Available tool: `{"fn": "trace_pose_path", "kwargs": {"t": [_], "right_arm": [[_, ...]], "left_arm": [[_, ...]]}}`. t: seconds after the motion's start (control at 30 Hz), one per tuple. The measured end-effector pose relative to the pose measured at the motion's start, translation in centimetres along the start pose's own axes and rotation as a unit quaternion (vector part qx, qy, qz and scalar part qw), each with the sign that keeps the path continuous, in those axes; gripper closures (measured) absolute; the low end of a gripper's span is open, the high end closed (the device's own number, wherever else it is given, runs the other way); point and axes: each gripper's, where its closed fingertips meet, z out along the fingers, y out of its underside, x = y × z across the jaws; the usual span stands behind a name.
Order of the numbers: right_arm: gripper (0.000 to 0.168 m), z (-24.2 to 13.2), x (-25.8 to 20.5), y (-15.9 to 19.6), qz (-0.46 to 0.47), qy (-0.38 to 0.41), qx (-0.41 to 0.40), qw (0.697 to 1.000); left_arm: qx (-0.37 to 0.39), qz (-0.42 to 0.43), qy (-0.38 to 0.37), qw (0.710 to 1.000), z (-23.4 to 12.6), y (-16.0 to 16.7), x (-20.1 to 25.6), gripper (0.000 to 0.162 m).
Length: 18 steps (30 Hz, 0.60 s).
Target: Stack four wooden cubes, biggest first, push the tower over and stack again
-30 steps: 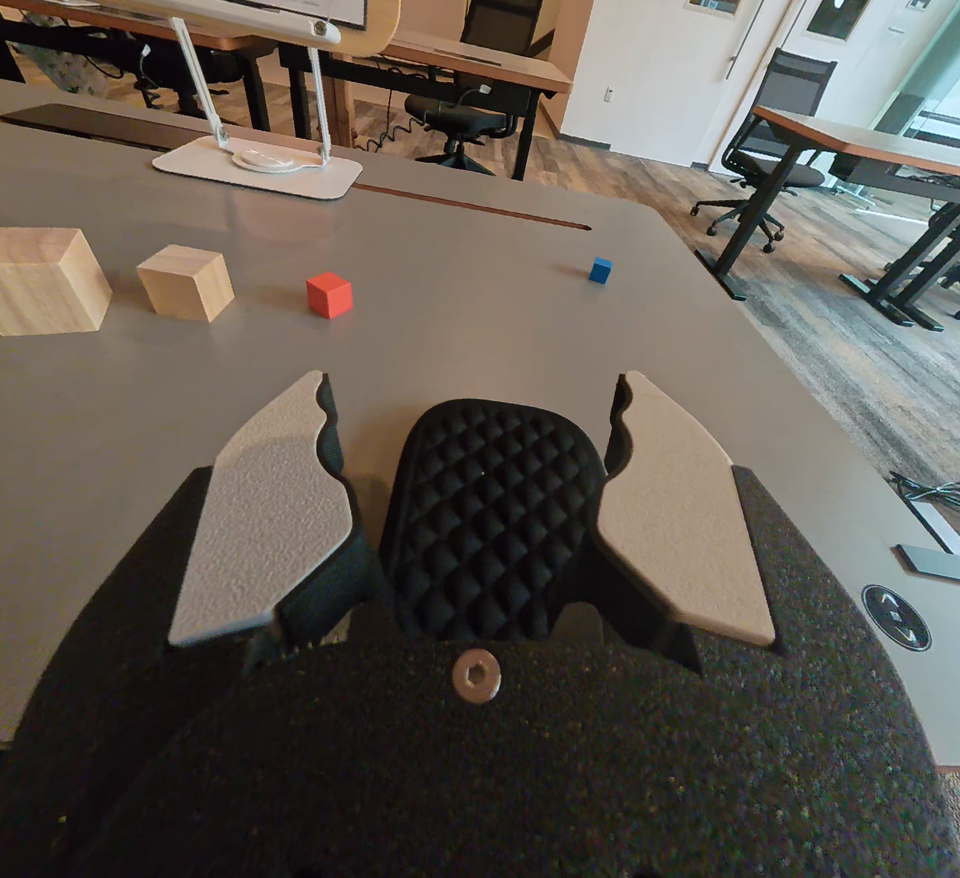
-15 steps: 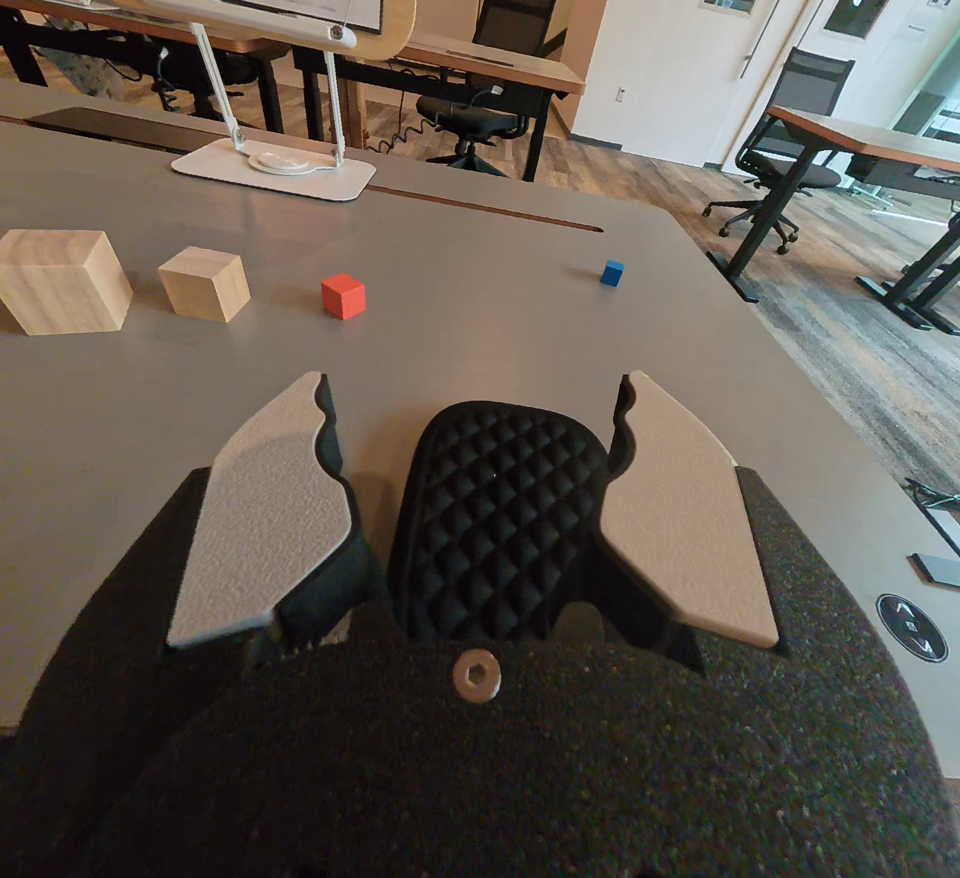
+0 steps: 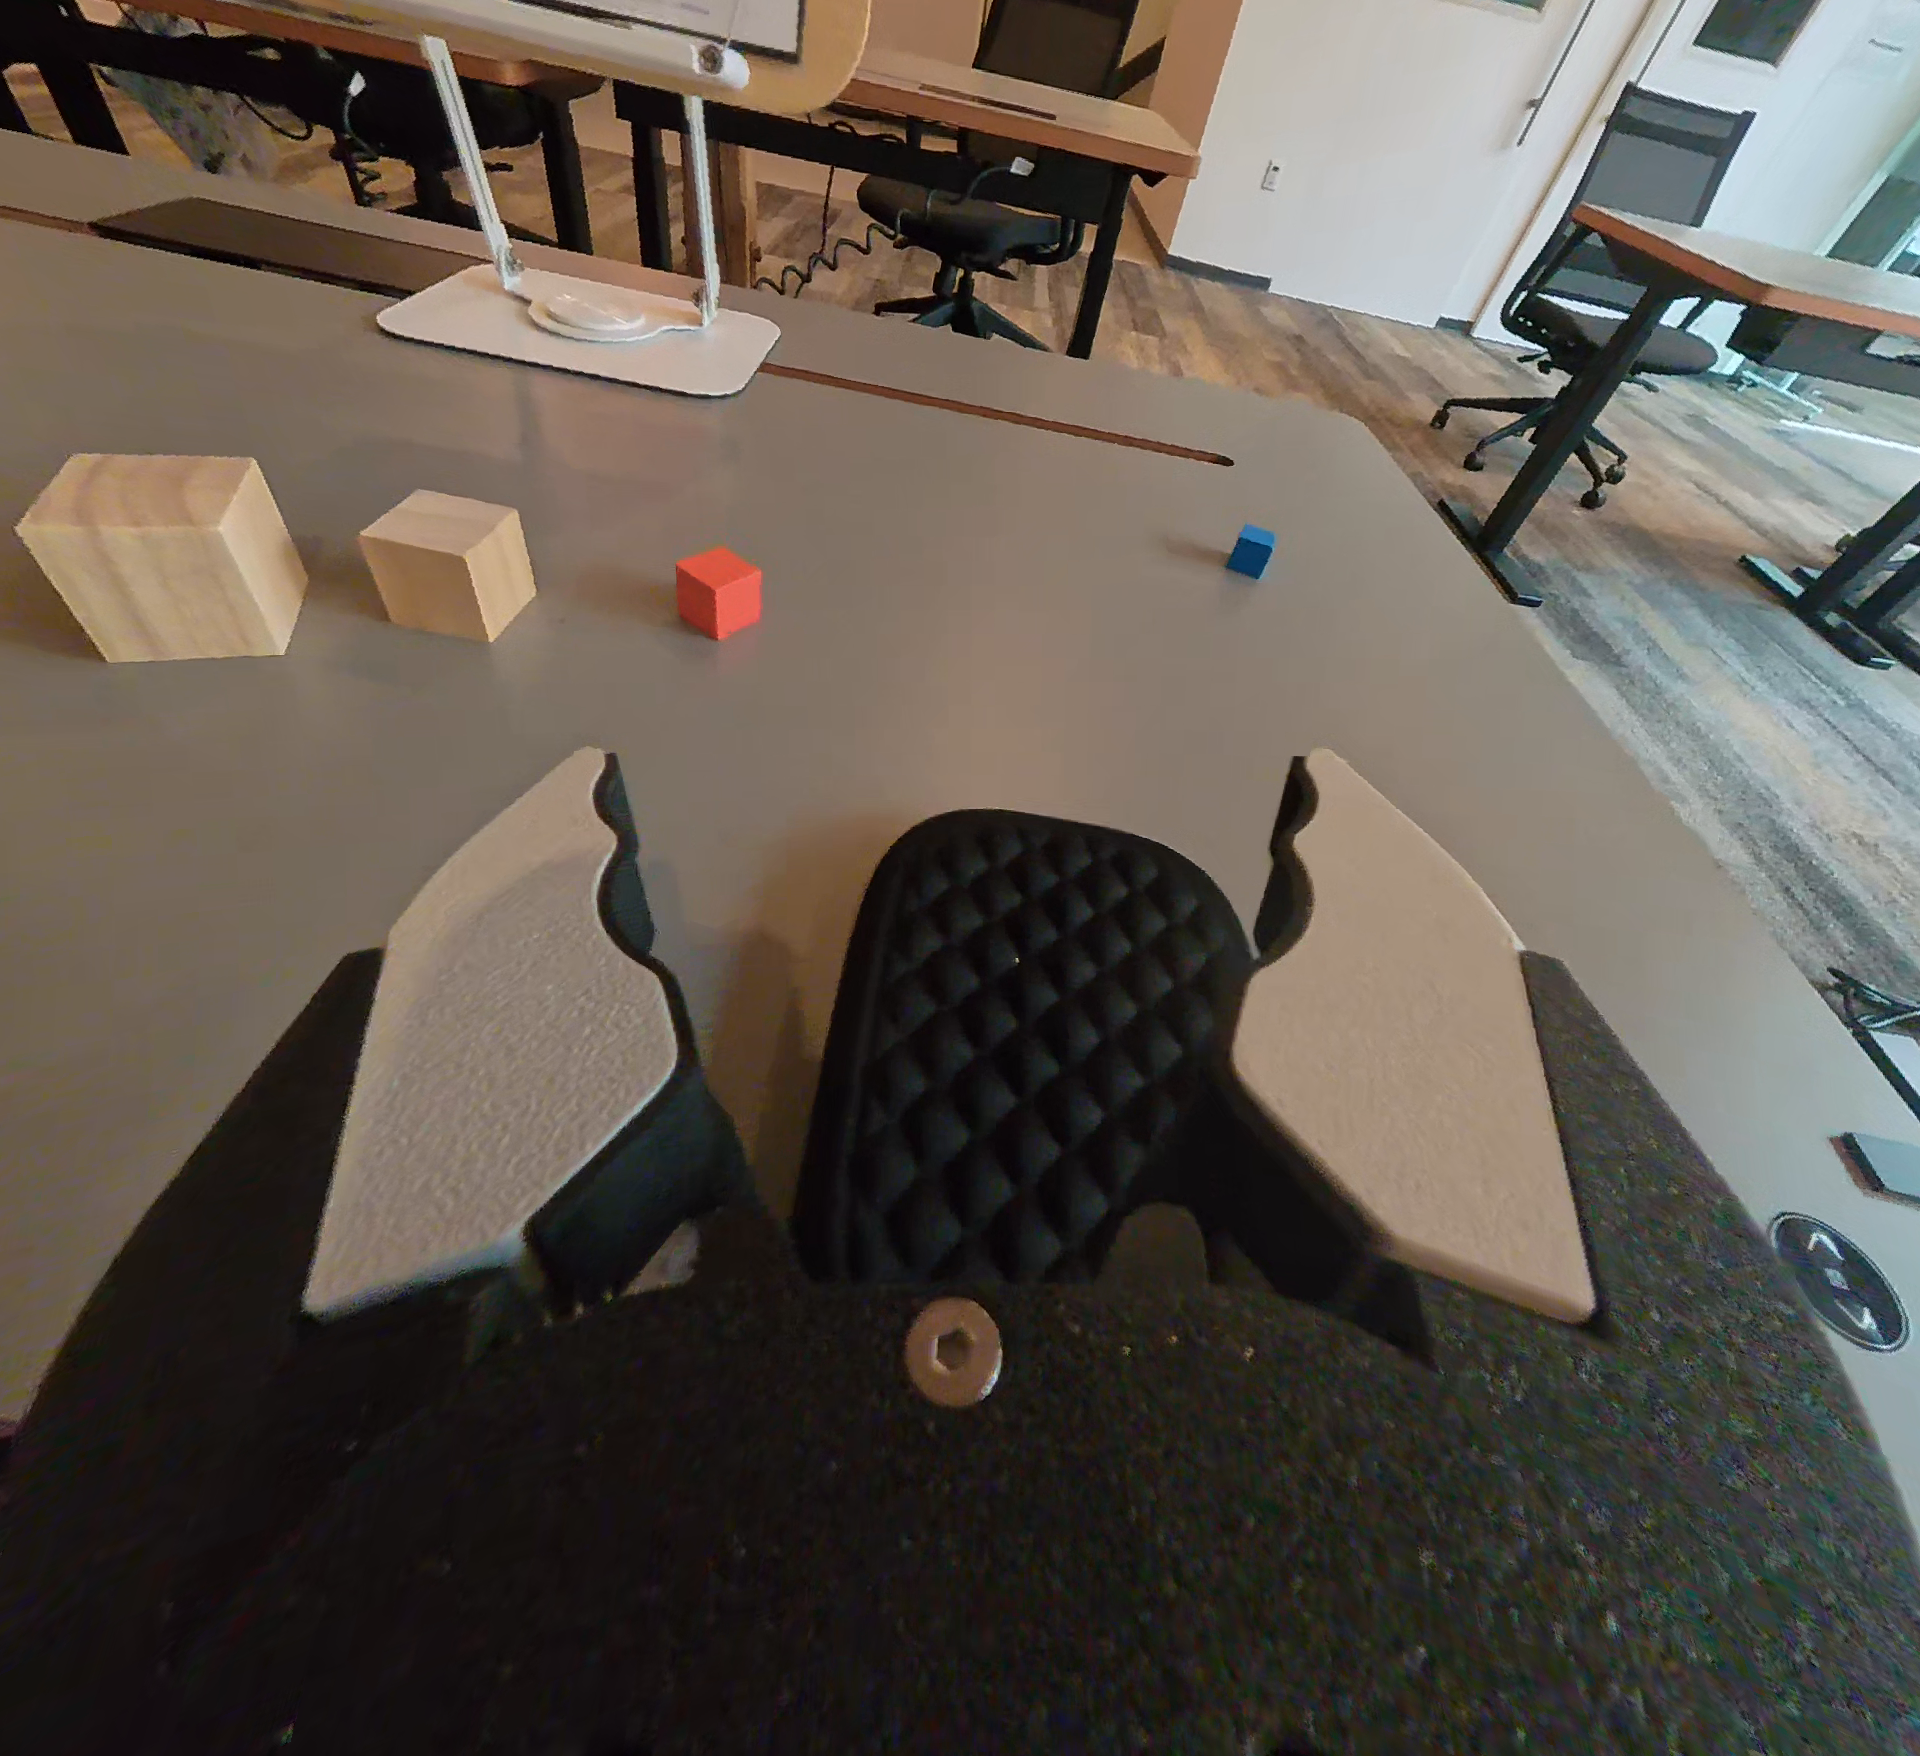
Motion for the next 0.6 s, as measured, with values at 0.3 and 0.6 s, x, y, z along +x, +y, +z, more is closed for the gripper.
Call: {"fn": "trace_pose_path", "kwargs": {"t": [0.3, 0.6], "right_arm": [[0.035, 0.8, -1.3, -0.4, -0.004, -0.008, -0.009, 1.000], [0.028, 2.1, -4.3, -2.3, -0.023, -0.049, -0.005, 0.999]], "left_arm": [[-0.013, 0.010, -0.106, 0.994, -3.9, 0.4, -2.8, 0.027], [-0.032, 0.016, -0.153, 0.988, -6.7, 1.0, -3.5, 0.034]]}}
